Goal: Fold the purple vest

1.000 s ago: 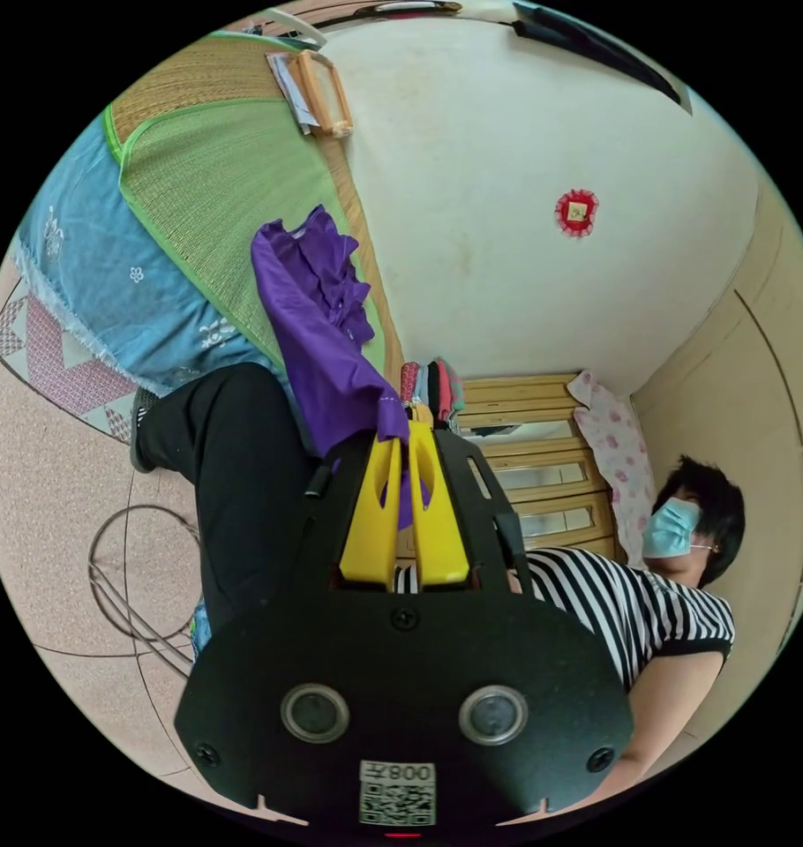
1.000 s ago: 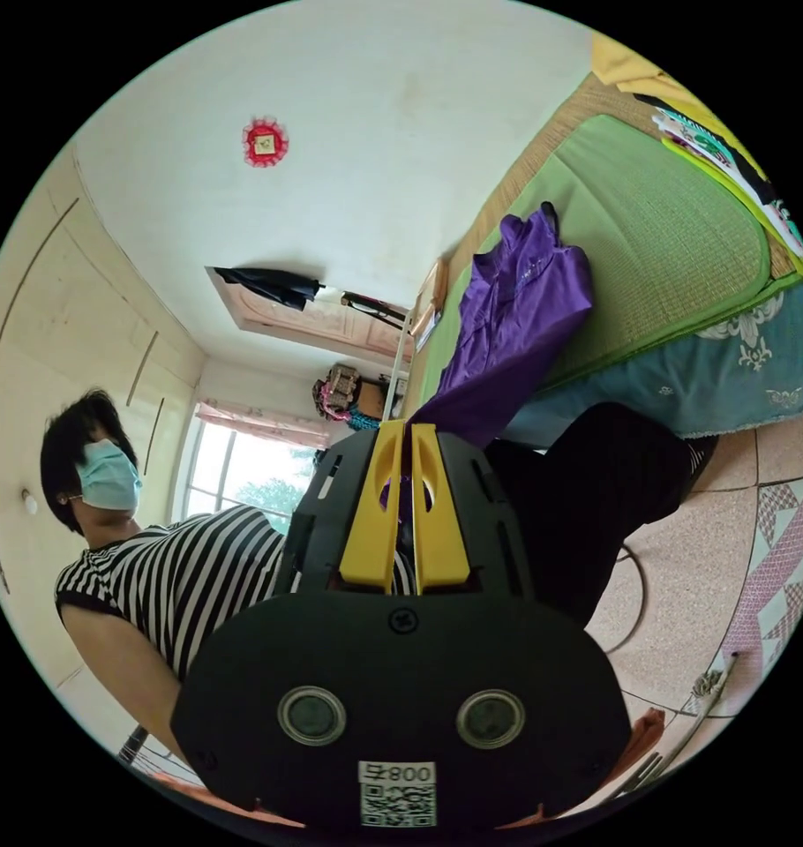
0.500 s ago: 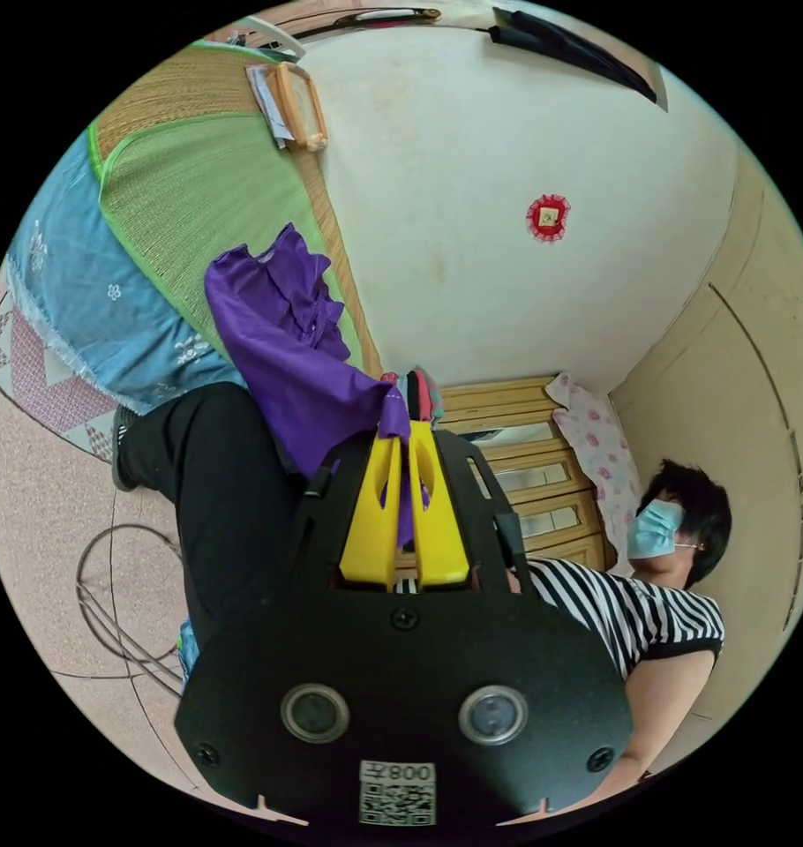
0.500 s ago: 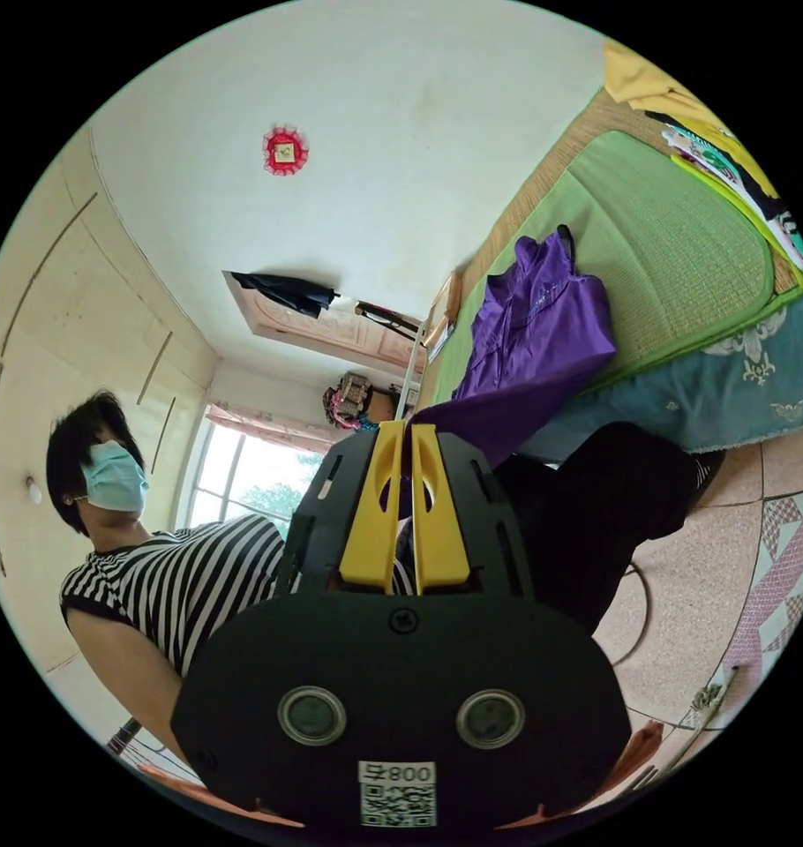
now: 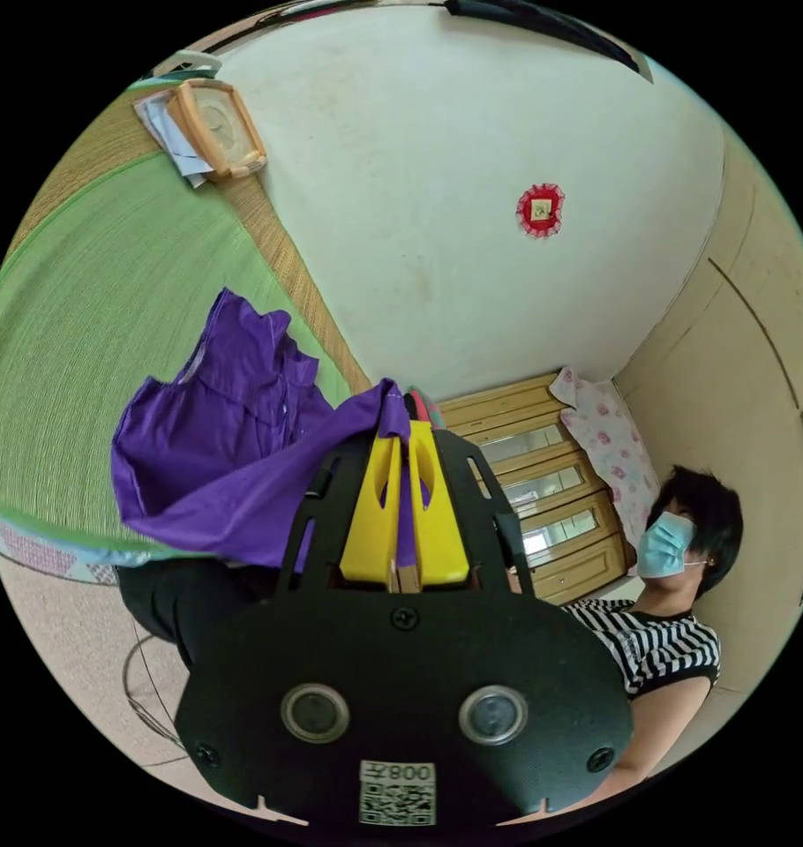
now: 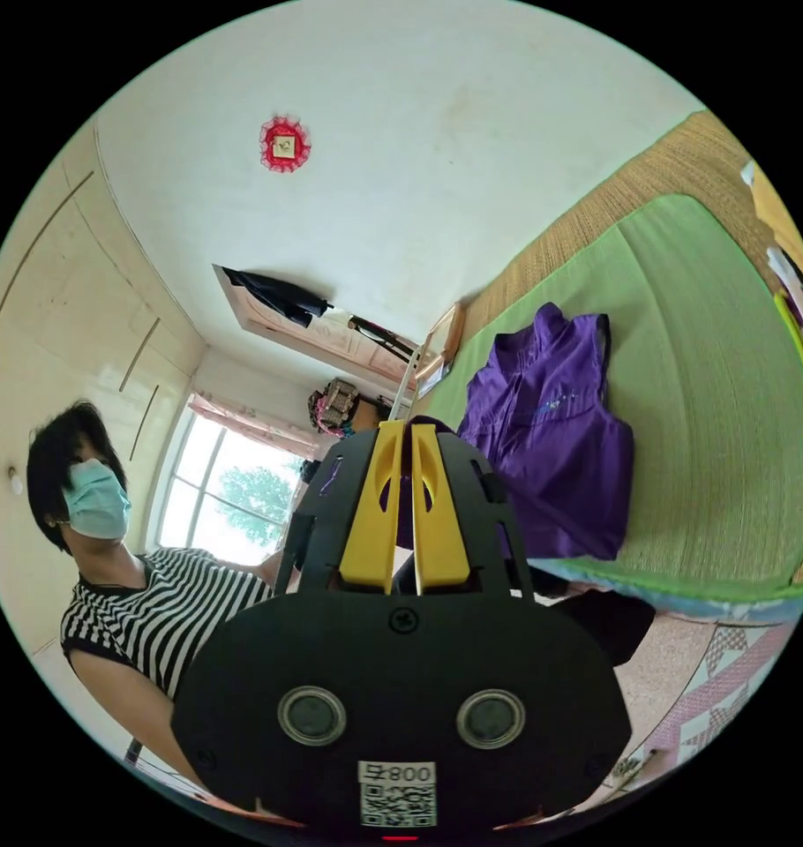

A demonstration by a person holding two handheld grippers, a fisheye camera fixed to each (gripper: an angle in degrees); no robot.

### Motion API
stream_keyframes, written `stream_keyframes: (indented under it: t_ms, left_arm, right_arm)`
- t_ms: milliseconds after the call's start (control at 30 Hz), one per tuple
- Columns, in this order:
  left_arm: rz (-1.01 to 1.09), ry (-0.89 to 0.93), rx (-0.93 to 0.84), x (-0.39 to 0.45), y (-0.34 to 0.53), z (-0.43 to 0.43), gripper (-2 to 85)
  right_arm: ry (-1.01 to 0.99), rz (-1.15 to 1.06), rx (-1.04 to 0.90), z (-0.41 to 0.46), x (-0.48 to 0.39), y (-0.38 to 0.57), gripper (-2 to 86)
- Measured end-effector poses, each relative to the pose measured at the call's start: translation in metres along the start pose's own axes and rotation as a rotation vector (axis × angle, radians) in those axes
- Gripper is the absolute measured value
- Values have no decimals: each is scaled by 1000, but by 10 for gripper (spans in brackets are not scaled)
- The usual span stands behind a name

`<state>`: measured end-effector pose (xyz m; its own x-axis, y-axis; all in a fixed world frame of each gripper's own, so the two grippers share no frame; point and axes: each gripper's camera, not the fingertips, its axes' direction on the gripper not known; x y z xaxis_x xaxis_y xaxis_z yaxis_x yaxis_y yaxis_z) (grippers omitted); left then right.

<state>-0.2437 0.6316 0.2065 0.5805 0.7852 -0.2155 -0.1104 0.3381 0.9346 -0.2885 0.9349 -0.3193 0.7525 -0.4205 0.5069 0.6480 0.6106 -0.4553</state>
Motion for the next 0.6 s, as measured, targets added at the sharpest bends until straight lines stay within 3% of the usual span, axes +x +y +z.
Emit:
stream_keyframes:
  t_ms: [300,600]
  left_arm:
    - [-11,-90,-27,-73,-141,91,21]
    - [-175,-221,-31,-221,-219,151,38]
  right_arm:
    - [95,44,-12,60,33,-182,10]
    - [128,318,-62,132,150,-294,18]
